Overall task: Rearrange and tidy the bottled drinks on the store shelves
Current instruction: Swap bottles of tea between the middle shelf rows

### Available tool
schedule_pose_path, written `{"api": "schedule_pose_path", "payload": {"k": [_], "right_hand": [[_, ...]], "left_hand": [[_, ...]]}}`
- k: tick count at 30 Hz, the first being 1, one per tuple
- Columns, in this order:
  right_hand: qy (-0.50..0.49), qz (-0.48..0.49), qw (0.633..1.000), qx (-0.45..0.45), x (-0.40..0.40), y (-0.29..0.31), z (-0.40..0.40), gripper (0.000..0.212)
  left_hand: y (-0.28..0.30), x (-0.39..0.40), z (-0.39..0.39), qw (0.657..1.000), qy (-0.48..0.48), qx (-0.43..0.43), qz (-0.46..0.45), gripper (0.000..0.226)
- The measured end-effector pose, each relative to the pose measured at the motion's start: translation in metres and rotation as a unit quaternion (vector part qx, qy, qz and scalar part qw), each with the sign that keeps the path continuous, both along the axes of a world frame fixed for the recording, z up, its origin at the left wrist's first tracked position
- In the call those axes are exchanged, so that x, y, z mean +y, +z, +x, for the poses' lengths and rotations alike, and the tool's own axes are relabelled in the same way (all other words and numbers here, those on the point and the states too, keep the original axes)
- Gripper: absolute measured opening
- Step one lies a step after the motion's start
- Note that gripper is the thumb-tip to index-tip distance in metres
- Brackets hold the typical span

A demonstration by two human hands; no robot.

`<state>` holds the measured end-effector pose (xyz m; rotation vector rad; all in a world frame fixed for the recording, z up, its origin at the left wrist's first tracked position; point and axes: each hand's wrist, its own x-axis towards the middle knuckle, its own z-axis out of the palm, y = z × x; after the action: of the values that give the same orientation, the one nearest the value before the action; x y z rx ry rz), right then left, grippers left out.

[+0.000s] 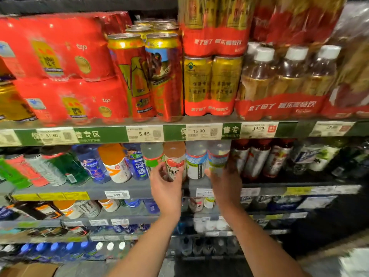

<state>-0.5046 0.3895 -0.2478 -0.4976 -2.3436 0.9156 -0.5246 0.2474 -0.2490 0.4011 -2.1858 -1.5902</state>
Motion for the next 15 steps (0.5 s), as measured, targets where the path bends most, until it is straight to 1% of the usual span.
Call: {"api": "schedule_pose_path", "payload": {"k": [1, 4, 5, 10, 11, 13, 14, 15], "right_hand": [[0.004, -0.007, 1.000, -0.009, -0.002, -0.004, 0.000, 0.053], [-0.011, -0.030, 0.999, -0.025, -0.002, -0.014, 0.000, 0.082], [-0.020, -0.024, 0.999, -0.034, -0.002, -0.015, -0.001, 0.087], [-0.032, 0.045, 0.998, -0.038, 0.002, -0.021, -0.005, 0.096], [-0.024, 0.036, 0.998, -0.043, 0.003, -0.023, -0.003, 0.097], [-0.013, -0.056, 0.997, -0.055, 0.003, -0.025, 0.002, 0.101], [-0.009, -0.077, 0.996, -0.051, 0.005, -0.026, 0.003, 0.101], [0.000, -0.068, 0.997, -0.041, 0.009, -0.026, 0.005, 0.098]], "left_hand": [[0.000, 0.001, 0.000, 1.000, -0.004, 0.004, 0.013, 0.052], [-0.002, 0.007, 0.000, 0.999, -0.005, 0.012, 0.041, 0.053], [-0.002, 0.009, 0.000, 0.999, -0.006, 0.015, 0.043, 0.054], [-0.005, 0.022, -0.002, 0.999, 0.006, 0.020, 0.047, 0.063], [-0.006, 0.025, -0.002, 0.999, 0.012, 0.018, 0.045, 0.066], [-0.008, 0.029, -0.003, 0.999, 0.023, 0.011, 0.030, 0.071], [-0.009, 0.031, -0.004, 0.999, 0.027, 0.011, 0.023, 0.074], [-0.009, 0.033, -0.004, 0.999, 0.031, 0.012, 0.017, 0.075]]}}
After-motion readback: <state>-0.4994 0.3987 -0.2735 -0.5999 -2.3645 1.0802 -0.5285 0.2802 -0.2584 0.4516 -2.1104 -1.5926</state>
